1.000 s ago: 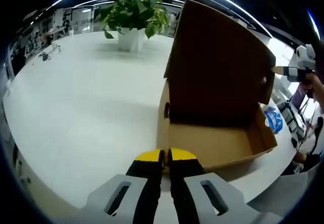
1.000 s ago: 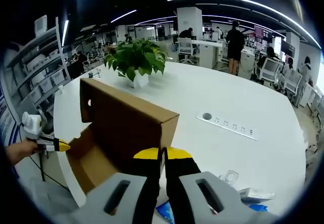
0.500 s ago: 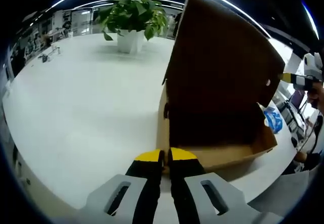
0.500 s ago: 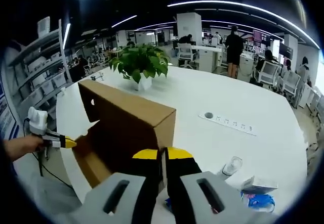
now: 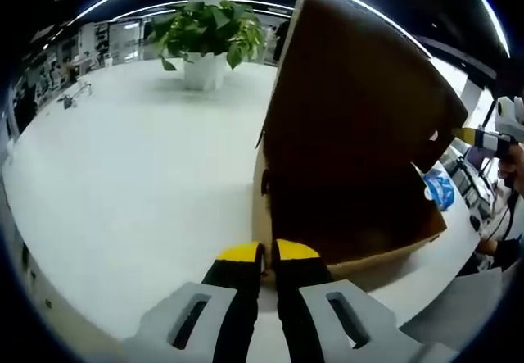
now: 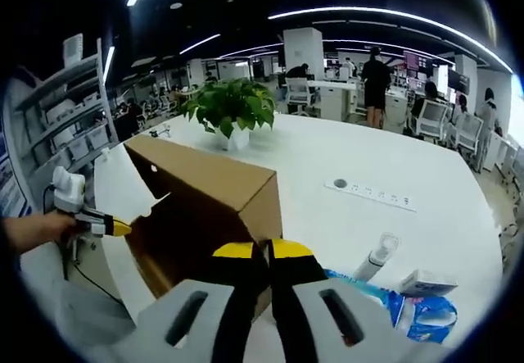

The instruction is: Operate the shoe box by opening the lid, removing the specified soft item, and placing it in the target area until the item is outside and the box remains undamaged.

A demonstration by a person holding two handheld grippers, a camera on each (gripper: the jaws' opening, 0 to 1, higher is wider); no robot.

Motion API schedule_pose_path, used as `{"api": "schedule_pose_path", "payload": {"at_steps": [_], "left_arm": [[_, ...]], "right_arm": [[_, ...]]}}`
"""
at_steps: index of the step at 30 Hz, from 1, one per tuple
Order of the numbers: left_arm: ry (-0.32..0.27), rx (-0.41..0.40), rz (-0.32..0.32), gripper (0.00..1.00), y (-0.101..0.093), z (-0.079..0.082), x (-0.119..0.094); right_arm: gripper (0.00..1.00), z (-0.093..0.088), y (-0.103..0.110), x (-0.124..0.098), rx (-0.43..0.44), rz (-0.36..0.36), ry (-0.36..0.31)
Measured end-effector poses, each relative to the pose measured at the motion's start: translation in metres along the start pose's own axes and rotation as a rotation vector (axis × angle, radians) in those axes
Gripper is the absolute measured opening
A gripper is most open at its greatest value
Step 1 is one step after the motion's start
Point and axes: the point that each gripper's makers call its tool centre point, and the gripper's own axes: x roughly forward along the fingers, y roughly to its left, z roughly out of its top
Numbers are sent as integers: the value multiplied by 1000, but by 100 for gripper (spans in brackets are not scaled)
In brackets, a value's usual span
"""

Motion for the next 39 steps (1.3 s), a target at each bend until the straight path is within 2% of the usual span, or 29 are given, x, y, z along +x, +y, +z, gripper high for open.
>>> {"api": "schedule_pose_path", "payload": {"at_steps": [3, 8, 13, 18, 26, 33, 39], "left_arm": [[-17, 8, -21, 10, -5, 5, -3], [-67, 52, -24, 12, -8, 22, -9], [-155, 98, -19, 14, -11, 55, -20], [-197, 136, -26, 14, -15, 78, -29], [-206, 232, -31, 16, -20, 94, -39], [-237, 261, -51, 18, -25, 106, -47], [-256, 281, -75, 20, -28, 108, -51]], "right_arm": [[2, -1, 1, -3, -11, -5, -12], [2, -3, 2, -6, -27, -2, -17], [1, -3, 3, -5, -47, -4, -21], [2, -5, 6, -6, -71, -4, -18], [4, -11, 10, -9, -77, 8, -21], [6, -19, 17, -12, -96, 21, -17], [8, -28, 23, -15, -116, 38, -10]]}}
